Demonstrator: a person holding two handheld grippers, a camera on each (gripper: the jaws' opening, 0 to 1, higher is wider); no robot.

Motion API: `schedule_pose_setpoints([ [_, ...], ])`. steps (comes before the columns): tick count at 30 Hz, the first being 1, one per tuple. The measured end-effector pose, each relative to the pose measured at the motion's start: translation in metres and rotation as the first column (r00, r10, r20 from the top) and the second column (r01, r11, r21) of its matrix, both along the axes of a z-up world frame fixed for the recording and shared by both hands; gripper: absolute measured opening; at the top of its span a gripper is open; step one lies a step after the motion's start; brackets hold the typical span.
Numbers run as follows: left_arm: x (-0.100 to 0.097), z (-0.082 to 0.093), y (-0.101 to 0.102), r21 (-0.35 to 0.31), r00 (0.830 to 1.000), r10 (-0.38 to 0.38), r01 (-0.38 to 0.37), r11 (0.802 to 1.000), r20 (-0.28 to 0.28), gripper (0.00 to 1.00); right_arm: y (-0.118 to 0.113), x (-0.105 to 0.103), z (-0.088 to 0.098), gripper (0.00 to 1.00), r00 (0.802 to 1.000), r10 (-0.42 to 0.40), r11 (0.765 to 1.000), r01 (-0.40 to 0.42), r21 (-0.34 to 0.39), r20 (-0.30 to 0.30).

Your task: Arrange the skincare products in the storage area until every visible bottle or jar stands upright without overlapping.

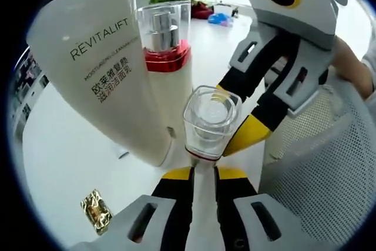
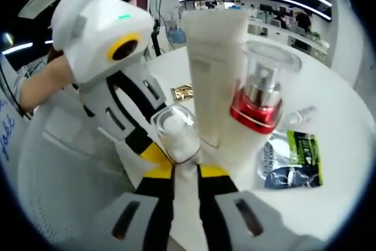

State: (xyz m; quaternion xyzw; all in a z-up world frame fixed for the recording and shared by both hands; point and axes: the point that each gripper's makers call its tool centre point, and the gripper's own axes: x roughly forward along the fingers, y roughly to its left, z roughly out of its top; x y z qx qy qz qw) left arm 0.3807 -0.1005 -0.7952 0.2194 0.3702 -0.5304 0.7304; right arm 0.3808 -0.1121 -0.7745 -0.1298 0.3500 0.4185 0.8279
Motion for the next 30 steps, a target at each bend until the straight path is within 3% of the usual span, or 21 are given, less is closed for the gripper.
schedule_pose_setpoints([
  [30,0.01,0.002,-0.018,-0.021,0.999,0.032,-0.031,0.999,0.034,0.09,-0.021,0.011,-0.006,0.12,0.998,-0.063,0.995,0.065,-0.07,0.023],
])
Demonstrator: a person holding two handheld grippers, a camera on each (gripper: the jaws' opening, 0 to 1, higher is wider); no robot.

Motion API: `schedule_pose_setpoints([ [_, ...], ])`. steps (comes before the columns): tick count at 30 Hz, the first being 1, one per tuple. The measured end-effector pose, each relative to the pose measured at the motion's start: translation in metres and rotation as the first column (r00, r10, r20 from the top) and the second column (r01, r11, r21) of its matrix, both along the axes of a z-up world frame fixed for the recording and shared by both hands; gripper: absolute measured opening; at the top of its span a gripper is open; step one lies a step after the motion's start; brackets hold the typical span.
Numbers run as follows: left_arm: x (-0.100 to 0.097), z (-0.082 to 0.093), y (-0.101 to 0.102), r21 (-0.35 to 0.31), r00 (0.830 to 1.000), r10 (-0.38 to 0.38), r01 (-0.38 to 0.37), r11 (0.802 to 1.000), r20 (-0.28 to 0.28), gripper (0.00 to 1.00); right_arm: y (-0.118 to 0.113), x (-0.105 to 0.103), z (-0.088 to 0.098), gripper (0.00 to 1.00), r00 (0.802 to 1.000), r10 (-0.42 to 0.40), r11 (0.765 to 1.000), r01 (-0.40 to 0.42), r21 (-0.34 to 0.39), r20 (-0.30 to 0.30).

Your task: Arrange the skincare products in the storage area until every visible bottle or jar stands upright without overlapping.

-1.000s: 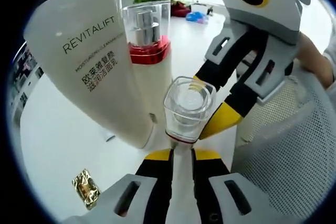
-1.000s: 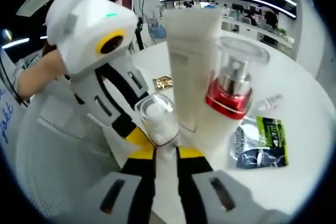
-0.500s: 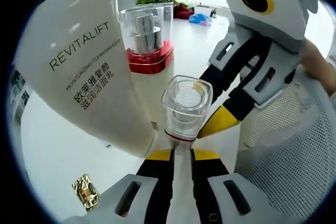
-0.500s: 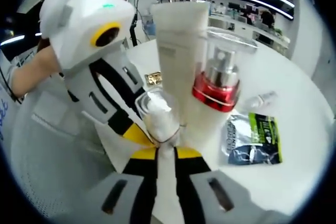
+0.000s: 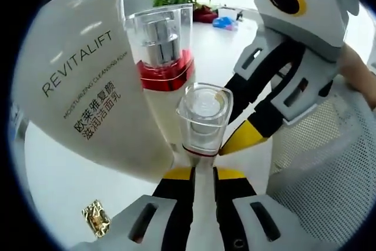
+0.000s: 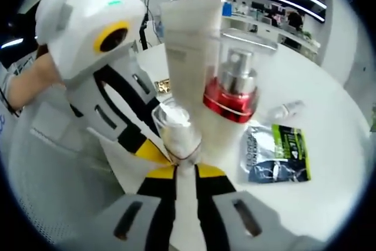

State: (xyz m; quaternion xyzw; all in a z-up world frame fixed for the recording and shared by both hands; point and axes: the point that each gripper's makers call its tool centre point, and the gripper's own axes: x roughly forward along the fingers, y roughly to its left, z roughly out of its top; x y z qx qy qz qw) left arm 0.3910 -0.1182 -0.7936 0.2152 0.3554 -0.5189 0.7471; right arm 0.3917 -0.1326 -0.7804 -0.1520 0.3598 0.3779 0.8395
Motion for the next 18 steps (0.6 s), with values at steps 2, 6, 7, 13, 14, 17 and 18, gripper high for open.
schedule_pose_setpoints([
  [2,0.0006,0.0001,-0.0008,-0.005,1.0,0.004,-0.004,1.0,-0.003,0.09,-0.0006,0.0002,0.0002,0.12,1.0,-0.002,1.0,0.002,-0.001,0.002],
  [6,0.0014,0.0002,-0.002,-0.005,1.0,0.005,-0.005,1.0,0.002,0.09,-0.0017,0.0007,0.0002,0.11,1.0,-0.007,1.0,0.007,-0.003,0.003],
  [7,0.0019,0.0002,-0.002,-0.005,1.0,0.006,-0.006,1.0,0.004,0.09,-0.0018,0.0006,0.0002,0.11,1.0,-0.007,1.0,0.007,-0.004,0.003],
  [13,0.0031,-0.0003,-0.0018,-0.006,1.0,0.012,-0.012,1.0,0.006,0.09,-0.0019,0.0003,-0.0004,0.1,1.0,-0.005,1.0,0.005,-0.009,0.002],
  [14,0.0033,-0.0004,-0.0018,-0.005,1.0,0.013,-0.013,1.0,0.007,0.1,-0.002,0.0003,-0.0005,0.1,1.0,-0.005,1.0,0.005,-0.01,0.002],
  [17,0.0037,-0.0008,-0.0017,-0.004,1.0,0.011,-0.011,1.0,0.009,0.09,-0.0025,0.0004,-0.0009,0.09,1.0,-0.004,1.0,0.004,-0.012,0.002],
  [18,0.0037,-0.0008,-0.0018,-0.003,1.0,0.009,-0.009,1.0,0.01,0.09,-0.0024,0.0002,-0.0009,0.09,1.0,-0.004,1.0,0.004,-0.012,0.001],
])
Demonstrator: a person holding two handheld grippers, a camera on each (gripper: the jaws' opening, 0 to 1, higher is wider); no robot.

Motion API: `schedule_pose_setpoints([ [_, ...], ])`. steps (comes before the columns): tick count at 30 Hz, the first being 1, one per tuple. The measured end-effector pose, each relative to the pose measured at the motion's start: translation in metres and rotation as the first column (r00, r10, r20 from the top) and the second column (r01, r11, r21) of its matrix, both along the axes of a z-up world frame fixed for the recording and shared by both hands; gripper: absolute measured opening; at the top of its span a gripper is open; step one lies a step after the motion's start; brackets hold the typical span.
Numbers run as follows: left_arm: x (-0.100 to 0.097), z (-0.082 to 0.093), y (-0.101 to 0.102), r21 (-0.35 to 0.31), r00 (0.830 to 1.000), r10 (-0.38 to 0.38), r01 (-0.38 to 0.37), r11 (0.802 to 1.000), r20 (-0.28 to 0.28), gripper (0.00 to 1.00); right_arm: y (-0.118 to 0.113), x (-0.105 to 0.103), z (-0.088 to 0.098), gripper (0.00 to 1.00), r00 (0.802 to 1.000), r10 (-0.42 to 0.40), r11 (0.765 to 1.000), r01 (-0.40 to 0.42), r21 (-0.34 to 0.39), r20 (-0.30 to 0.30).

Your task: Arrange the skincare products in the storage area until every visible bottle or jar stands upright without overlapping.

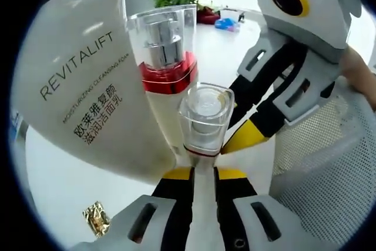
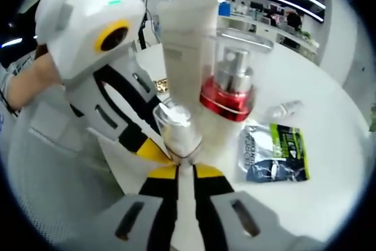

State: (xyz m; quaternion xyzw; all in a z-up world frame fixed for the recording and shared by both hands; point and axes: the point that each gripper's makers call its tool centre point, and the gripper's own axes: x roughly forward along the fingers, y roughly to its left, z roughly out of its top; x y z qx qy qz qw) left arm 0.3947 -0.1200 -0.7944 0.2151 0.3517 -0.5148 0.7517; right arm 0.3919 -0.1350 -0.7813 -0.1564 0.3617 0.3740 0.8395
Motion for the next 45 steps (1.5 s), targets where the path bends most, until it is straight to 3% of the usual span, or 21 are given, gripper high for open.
schedule_pose_setpoints([
  [28,0.0,-0.002,0.002,0.015,1.0,-0.003,0.003,1.0,0.003,0.11,-0.006,0.001,-0.002,0.1,1.0,-0.015,1.0,0.015,-0.017,-0.001],
  [39,-0.002,0.01,0.011,0.009,1.0,0.006,-0.006,1.0,0.026,0.13,-0.008,0.0,0.007,0.14,0.999,-0.016,1.0,0.016,-0.022,0.029],
  [45,-0.002,0.018,0.02,0.007,0.999,0.017,-0.017,1.0,0.051,0.18,-0.012,-0.001,0.011,0.21,0.999,-0.037,0.999,0.038,-0.021,0.039],
])
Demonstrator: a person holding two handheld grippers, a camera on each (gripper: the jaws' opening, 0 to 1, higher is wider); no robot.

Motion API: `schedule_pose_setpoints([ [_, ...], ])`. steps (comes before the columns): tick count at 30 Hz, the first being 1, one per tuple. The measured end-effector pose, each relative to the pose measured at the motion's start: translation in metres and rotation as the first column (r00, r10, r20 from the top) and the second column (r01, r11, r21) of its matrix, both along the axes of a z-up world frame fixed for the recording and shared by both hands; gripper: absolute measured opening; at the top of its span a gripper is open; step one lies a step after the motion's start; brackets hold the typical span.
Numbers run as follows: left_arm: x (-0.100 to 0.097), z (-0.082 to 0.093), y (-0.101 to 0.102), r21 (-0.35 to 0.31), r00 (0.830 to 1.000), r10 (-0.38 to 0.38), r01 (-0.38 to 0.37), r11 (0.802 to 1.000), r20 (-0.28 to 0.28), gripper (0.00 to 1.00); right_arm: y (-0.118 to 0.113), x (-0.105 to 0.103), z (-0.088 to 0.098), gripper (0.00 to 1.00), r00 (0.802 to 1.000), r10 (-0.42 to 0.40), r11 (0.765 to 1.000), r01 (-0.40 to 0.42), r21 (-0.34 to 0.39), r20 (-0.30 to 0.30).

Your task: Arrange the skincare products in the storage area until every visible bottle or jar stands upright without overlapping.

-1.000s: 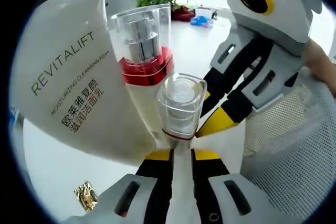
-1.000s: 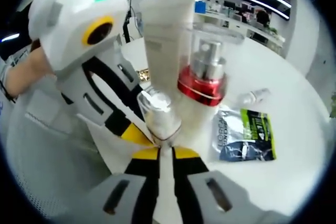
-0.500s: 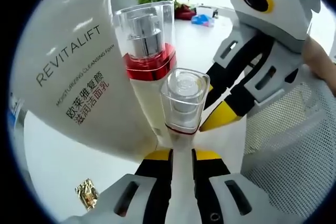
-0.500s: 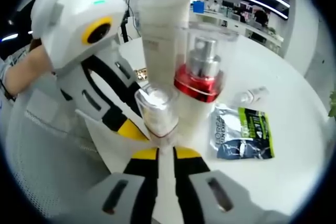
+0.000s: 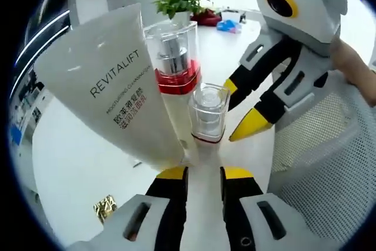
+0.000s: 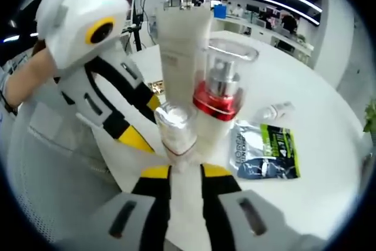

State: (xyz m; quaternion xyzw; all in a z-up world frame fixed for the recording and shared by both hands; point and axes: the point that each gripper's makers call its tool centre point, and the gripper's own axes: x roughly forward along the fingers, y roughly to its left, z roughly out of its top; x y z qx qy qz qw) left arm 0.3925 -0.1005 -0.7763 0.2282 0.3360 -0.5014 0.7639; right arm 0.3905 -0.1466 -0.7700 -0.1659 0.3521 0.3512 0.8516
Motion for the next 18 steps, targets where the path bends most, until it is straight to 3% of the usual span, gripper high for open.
schedule_pose_setpoints([
  [18,0.009,0.026,0.034,-0.039,0.993,0.095,-0.093,0.995,0.063,0.33,-0.013,-0.001,0.021,0.4,0.996,-0.07,0.997,0.069,0.014,0.047],
])
